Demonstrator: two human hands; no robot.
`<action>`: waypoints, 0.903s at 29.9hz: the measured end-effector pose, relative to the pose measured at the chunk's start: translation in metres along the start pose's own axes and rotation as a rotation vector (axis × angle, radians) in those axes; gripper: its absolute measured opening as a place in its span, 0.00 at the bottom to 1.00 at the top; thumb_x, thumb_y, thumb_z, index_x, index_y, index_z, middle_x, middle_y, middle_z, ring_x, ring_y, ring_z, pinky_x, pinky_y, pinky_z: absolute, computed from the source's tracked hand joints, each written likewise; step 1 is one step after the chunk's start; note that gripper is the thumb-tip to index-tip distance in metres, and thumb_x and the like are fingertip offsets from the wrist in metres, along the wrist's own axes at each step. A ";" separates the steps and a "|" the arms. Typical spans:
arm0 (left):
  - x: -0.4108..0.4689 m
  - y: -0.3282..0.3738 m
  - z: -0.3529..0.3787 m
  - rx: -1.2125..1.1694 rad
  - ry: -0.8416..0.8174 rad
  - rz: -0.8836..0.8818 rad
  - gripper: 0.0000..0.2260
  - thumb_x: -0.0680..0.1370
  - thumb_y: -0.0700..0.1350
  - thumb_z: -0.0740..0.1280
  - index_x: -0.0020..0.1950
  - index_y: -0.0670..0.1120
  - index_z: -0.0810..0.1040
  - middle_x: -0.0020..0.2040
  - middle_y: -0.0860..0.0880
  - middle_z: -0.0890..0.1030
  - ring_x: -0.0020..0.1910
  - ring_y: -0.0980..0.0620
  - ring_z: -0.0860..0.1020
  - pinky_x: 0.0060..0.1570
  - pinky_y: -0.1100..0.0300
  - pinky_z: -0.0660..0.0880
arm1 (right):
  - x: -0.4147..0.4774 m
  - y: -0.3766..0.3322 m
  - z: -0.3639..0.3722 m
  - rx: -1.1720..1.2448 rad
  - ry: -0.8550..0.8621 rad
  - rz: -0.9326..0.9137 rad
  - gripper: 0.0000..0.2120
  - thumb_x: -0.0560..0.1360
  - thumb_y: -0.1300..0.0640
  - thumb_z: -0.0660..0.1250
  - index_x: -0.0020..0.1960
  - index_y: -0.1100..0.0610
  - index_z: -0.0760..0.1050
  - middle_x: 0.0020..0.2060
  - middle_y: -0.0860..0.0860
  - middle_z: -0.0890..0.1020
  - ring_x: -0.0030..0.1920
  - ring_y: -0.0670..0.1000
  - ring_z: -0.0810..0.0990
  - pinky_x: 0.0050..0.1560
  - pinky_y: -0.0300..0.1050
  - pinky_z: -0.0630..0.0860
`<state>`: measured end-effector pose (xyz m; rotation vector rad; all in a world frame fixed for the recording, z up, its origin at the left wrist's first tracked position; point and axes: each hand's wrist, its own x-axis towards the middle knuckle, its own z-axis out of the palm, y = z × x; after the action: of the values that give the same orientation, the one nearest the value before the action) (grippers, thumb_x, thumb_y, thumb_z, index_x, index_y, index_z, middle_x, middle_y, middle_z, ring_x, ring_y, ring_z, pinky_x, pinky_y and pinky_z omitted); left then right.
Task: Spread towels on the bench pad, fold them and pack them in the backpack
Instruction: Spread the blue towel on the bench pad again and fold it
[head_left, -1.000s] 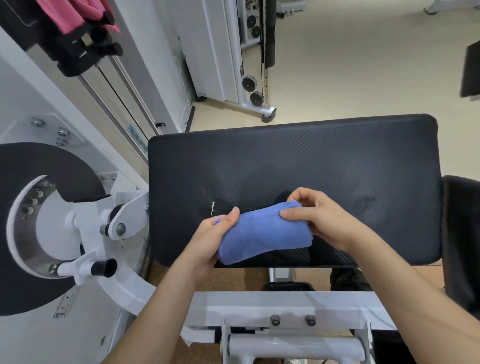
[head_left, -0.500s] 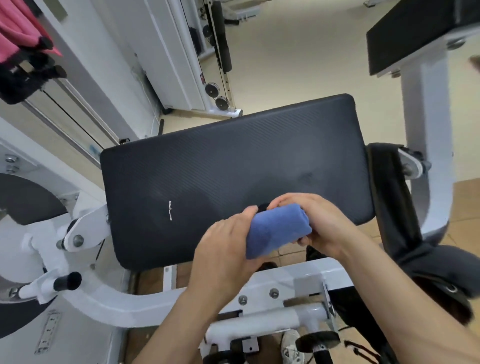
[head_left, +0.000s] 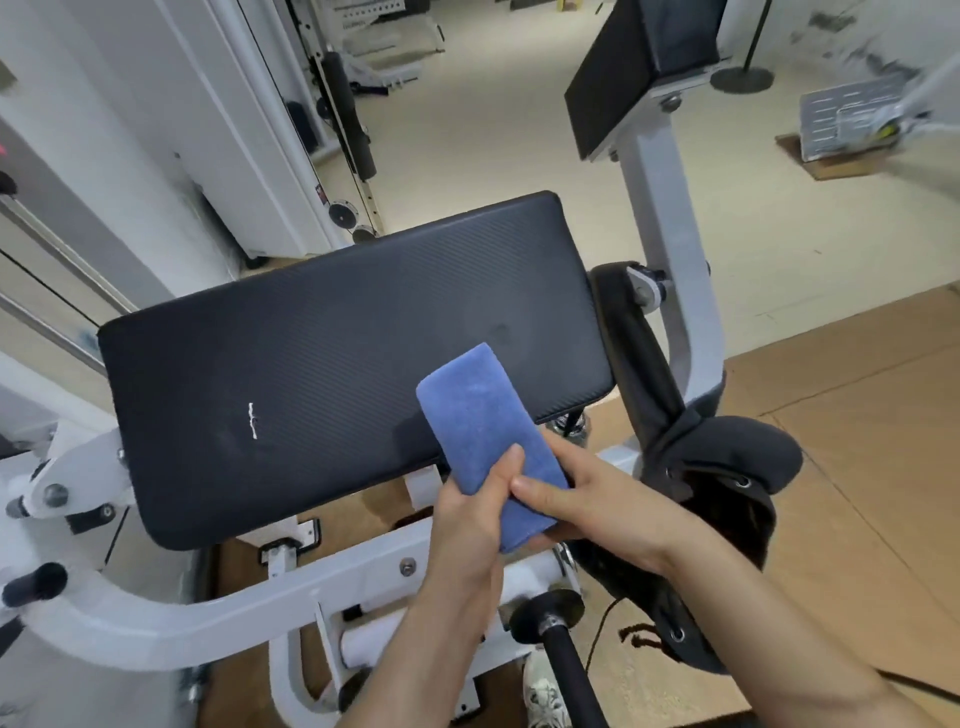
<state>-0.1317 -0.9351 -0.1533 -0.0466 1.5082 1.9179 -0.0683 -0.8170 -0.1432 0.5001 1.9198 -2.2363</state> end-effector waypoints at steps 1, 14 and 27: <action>-0.006 -0.005 0.000 0.036 -0.012 0.012 0.20 0.72 0.48 0.71 0.61 0.41 0.78 0.53 0.41 0.84 0.50 0.43 0.84 0.44 0.51 0.81 | -0.010 0.004 -0.002 -0.032 0.024 -0.015 0.17 0.79 0.54 0.67 0.67 0.46 0.71 0.57 0.51 0.83 0.58 0.55 0.82 0.60 0.61 0.77; -0.055 -0.049 0.022 0.449 -0.177 0.142 0.21 0.70 0.42 0.76 0.62 0.49 0.79 0.54 0.51 0.83 0.53 0.54 0.82 0.54 0.59 0.79 | -0.132 0.044 -0.061 -0.822 0.158 0.023 0.18 0.69 0.61 0.72 0.56 0.48 0.78 0.45 0.42 0.81 0.44 0.42 0.78 0.43 0.38 0.74; -0.025 -0.142 0.103 0.579 -0.079 0.150 0.08 0.79 0.40 0.66 0.46 0.53 0.79 0.44 0.53 0.82 0.44 0.54 0.79 0.45 0.60 0.75 | -0.152 0.074 -0.203 -0.316 -0.015 0.307 0.11 0.71 0.47 0.73 0.50 0.50 0.82 0.45 0.56 0.82 0.44 0.53 0.79 0.46 0.48 0.74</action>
<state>0.0010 -0.8447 -0.2284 0.4039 1.9967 1.5003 0.1283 -0.6456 -0.1846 0.6719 1.9806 -1.7087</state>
